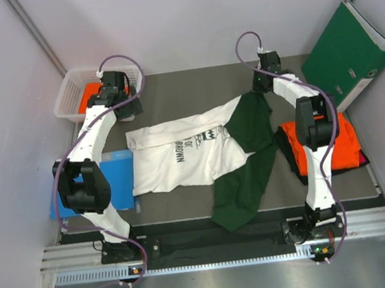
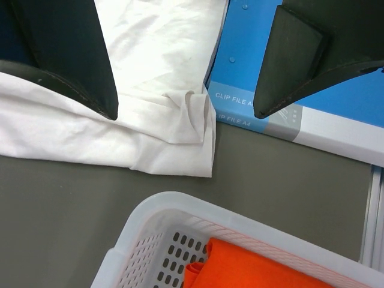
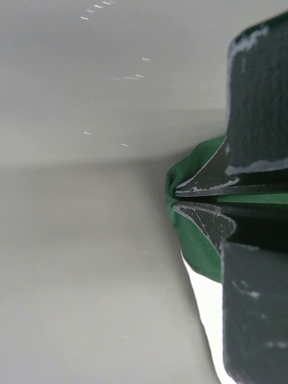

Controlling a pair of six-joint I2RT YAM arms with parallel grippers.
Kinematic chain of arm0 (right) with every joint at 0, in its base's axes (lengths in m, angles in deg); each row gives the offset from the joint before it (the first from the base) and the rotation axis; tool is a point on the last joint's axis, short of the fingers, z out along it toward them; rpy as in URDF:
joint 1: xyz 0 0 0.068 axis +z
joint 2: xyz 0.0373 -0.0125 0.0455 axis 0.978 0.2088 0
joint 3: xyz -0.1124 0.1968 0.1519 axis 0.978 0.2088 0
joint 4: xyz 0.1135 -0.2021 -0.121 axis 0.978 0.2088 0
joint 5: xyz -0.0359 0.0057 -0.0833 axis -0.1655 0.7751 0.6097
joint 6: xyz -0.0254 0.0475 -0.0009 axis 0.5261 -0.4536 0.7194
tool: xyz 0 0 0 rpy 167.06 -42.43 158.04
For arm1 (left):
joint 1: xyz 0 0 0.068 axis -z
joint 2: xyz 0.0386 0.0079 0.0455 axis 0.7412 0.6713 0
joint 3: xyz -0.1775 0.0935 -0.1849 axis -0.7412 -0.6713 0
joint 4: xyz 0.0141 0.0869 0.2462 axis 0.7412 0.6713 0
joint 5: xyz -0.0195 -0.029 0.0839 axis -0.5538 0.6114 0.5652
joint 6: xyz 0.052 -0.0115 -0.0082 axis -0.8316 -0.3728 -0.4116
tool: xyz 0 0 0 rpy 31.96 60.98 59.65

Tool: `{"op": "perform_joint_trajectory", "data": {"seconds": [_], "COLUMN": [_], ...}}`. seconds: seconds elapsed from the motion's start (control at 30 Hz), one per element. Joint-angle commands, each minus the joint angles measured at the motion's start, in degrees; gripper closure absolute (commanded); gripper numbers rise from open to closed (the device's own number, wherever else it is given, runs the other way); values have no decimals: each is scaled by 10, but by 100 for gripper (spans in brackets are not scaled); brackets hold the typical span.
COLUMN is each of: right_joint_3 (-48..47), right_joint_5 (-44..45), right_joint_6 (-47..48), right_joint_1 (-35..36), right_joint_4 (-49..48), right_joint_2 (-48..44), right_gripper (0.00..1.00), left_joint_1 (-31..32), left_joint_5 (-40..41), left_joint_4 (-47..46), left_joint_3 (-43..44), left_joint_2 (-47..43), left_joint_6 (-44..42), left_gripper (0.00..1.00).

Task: Fold and stack the t-shirts
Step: Fold the tshirt

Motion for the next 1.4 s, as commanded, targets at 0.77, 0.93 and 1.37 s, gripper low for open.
{"op": "perform_joint_trajectory", "data": {"seconds": [0.77, 0.93, 1.37], "right_joint_3": [449, 623, 789], "right_joint_5": [-129, -161, -236], "right_joint_6": [-106, -153, -176], "right_joint_1": [-1, 2, 39], "right_joint_4": [-186, -148, 40], "right_joint_2": [-417, -593, -725], "right_gripper": [0, 0, 23], "left_joint_1": [13, 17, 24], "left_joint_5": [-120, -135, -125], "left_joint_4": [-93, -97, -108], "left_joint_3": [-313, -392, -491], "left_joint_2": [-202, -248, -224], "left_joint_6": [102, 170, 208], "left_gripper": [1, 1, 1]}}
